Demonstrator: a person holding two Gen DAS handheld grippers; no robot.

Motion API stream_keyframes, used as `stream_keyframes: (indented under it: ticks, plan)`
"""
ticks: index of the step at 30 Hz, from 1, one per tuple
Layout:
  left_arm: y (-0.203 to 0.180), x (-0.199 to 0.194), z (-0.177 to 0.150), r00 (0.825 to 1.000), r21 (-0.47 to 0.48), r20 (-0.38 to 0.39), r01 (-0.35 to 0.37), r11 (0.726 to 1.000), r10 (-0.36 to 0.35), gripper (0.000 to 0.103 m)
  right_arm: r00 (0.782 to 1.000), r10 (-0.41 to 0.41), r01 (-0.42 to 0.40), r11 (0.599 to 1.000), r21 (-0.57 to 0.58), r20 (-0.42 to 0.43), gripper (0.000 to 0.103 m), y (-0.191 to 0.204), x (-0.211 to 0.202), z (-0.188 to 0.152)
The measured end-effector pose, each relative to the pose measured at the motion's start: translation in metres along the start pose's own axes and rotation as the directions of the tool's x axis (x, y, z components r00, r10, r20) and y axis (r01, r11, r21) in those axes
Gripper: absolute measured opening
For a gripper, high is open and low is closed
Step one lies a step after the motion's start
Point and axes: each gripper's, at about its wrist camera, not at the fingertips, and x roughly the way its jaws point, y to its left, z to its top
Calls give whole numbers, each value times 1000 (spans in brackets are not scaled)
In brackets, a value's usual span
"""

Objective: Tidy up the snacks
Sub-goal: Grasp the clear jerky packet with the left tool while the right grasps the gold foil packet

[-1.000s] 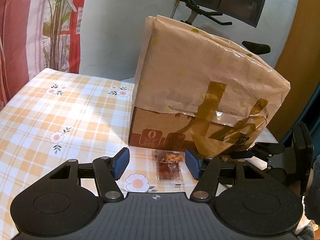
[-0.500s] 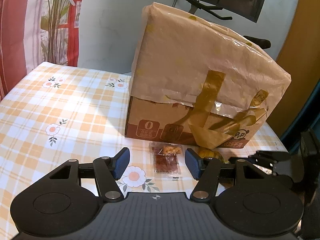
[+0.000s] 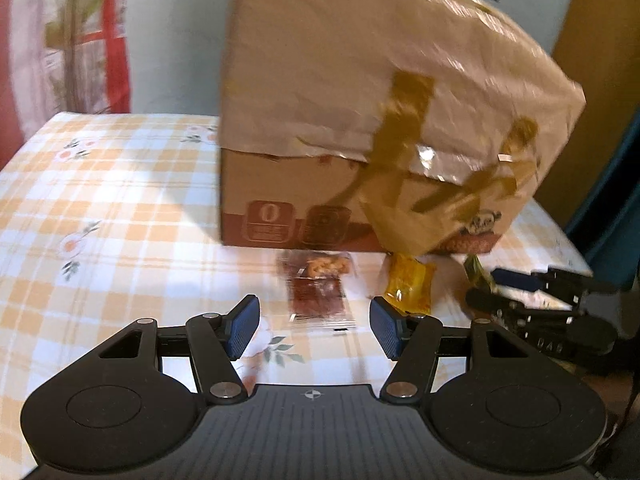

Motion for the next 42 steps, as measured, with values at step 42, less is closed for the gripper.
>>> stream_keyframes:
  ticks: [42]
  plan:
    - [-30,-8,-31,989,188,5,-147,971,149,47,999,18,-17,999,-31,44,53,2,-6,-4]
